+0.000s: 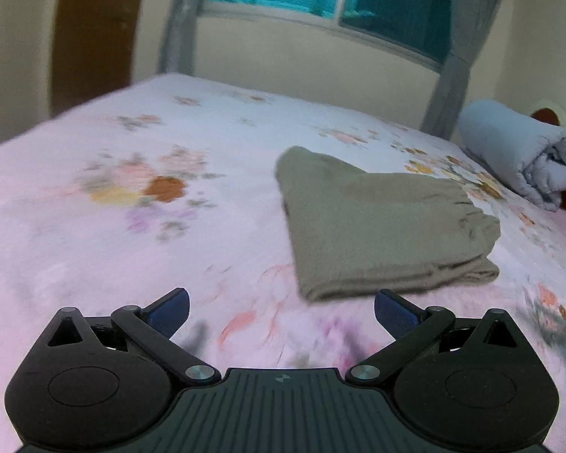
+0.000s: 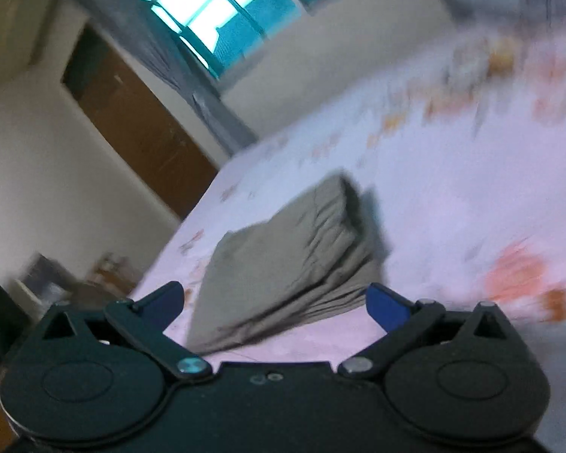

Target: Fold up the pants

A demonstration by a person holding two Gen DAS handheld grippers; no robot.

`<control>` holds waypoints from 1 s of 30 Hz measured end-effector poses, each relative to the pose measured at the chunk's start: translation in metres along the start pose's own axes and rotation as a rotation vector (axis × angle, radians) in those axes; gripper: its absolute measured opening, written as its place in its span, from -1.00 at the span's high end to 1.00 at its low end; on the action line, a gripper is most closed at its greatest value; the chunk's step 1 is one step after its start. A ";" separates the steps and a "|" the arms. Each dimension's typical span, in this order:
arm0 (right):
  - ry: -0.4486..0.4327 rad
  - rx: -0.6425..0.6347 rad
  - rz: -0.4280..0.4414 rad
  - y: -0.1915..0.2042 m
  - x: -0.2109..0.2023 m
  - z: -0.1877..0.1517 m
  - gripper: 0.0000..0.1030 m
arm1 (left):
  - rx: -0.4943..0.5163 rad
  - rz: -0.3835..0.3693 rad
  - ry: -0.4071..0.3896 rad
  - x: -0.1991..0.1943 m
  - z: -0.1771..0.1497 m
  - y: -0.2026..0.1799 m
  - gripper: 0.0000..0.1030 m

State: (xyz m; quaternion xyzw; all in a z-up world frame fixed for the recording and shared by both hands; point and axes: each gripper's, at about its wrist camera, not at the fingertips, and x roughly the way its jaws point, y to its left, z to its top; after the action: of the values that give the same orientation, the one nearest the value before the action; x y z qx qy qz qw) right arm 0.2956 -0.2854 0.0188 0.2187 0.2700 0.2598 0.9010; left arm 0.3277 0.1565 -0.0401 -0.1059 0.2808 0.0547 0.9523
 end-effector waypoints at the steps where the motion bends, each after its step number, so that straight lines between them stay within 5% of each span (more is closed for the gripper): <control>1: -0.059 -0.081 -0.049 0.011 -0.019 -0.010 -0.89 | -0.007 0.010 -0.011 -0.014 -0.007 -0.001 -1.00; 5: -0.111 -0.236 -0.184 0.038 -0.070 -0.043 -0.89 | -0.034 0.003 -0.084 -0.073 -0.033 -0.013 -1.00; 12: -0.252 -0.369 -0.271 0.076 -0.127 -0.106 -0.89 | 0.040 -0.043 -0.177 -0.160 -0.072 -0.053 -1.00; 16: -0.249 -0.464 -0.304 0.087 -0.144 -0.138 -0.89 | 0.087 -0.064 -0.227 -0.196 -0.101 -0.070 -1.00; 23: -0.210 -0.434 -0.239 0.099 -0.158 -0.145 -0.89 | 0.171 -0.055 -0.239 -0.212 -0.127 -0.091 -1.00; 30: -0.155 -0.487 -0.281 0.110 -0.143 -0.155 -0.89 | 0.135 -0.077 -0.183 -0.216 -0.134 -0.095 -1.00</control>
State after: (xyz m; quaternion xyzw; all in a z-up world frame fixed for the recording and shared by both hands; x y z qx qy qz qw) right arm 0.0609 -0.2454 0.0137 -0.0245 0.1579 0.1721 0.9720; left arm 0.0919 0.0235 -0.0158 -0.0468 0.1914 0.0083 0.9804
